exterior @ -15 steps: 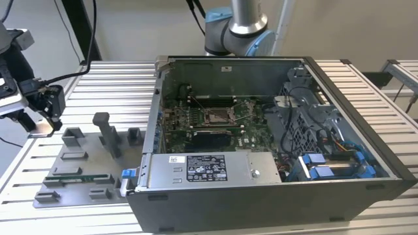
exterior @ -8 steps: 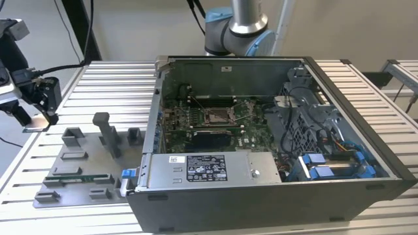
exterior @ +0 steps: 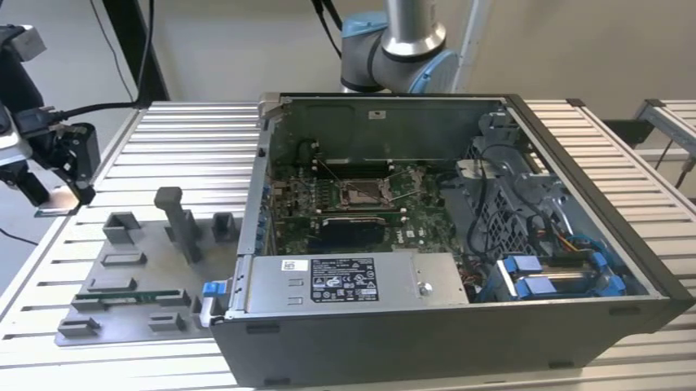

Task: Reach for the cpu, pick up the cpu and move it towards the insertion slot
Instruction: 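Pick up the cpu and move it towards the insertion slot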

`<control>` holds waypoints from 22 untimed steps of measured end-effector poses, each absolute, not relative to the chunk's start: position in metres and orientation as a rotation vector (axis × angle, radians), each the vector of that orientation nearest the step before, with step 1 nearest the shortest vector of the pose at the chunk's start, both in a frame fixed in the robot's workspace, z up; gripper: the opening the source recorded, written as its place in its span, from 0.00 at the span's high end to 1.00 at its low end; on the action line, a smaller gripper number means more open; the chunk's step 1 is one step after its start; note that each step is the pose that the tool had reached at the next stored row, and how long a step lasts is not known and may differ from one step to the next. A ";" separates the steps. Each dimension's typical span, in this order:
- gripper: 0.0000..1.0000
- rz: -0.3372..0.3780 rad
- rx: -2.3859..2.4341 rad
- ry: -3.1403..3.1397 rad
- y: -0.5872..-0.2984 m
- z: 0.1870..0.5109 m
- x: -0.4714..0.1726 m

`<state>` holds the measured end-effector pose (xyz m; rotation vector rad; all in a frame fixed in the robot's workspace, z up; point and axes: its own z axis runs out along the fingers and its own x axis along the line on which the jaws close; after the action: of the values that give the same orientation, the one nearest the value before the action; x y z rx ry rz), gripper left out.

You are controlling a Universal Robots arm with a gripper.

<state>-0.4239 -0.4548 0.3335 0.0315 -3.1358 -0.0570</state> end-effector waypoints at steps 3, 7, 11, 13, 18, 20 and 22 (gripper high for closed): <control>1.00 -0.057 0.032 -3.136 -0.455 0.336 -0.424; 1.00 -0.057 0.032 -3.136 -0.455 0.339 -0.424; 1.00 -0.057 0.032 -3.136 -0.455 0.342 -0.424; 1.00 -0.057 0.032 -3.136 -0.455 0.344 -0.424; 1.00 -0.057 0.032 -3.136 -0.455 0.348 -0.424; 1.00 -0.057 0.031 -3.136 -0.455 0.349 -0.424; 1.00 -0.057 0.032 -3.136 -0.455 0.351 -0.424</control>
<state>-0.4239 -0.4548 0.3509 0.0315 -3.1359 -0.0570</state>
